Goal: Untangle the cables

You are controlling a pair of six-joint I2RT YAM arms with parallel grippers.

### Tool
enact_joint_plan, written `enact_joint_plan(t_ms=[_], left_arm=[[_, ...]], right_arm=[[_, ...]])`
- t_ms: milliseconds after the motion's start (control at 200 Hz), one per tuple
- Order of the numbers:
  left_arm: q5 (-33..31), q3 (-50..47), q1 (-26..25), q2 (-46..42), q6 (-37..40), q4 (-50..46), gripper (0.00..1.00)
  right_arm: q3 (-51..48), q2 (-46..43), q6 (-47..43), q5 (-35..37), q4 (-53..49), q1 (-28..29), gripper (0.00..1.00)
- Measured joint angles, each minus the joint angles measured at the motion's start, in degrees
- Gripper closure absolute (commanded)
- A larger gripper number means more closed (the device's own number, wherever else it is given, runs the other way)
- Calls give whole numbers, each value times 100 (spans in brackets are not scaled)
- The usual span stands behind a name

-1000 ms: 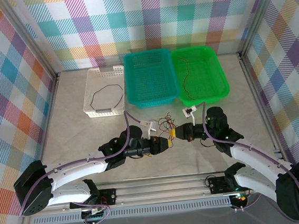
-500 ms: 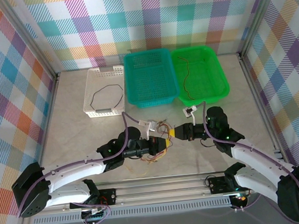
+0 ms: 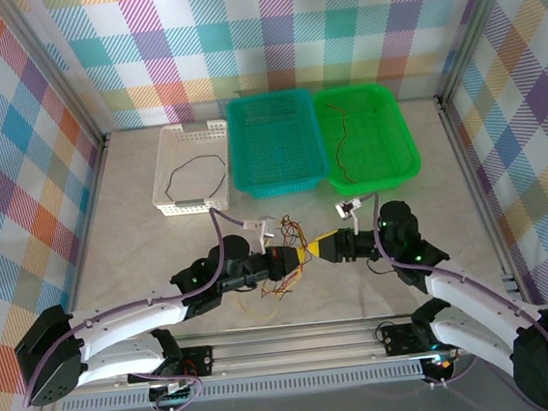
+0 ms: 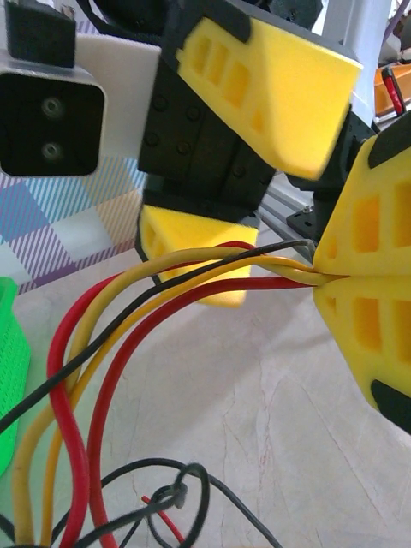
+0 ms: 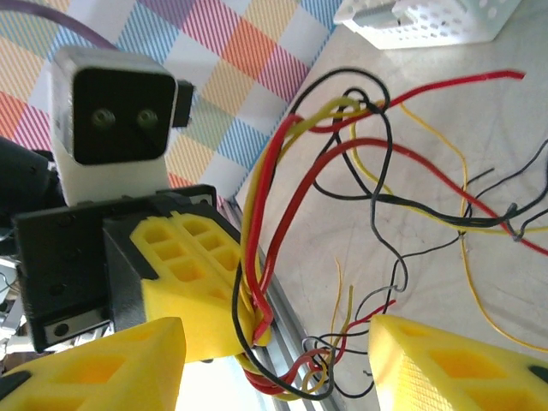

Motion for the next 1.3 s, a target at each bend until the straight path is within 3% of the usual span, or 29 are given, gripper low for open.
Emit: enact_joint_plan(t_ms=[105,330,535,705,915,1100,1305], left_arm=[[2,0,0,2,-101,83,100],[-15,0,33,66,-216,105,100],[2,-11,35,92,-302,195,100],[4,-20,35,133,-321,247,100],[48,-24,35,46,-313,240,100],[46,-72,68,-629,-199,-127,100],[92,-179,299,-1421,-83,-752,100]], right_arm=[[-9,166,-76,87,120,197,50],[-28,258,-131,348,409,295,78],[-83,251,-107,656,557,306,80],[-149,219,-63,743,717,330,100],[-260,-173,-85,935,551,358,100],[-339,-916,-164,1379,-22,382,100],[-350,-1508,-264,2343,-866,284,100]])
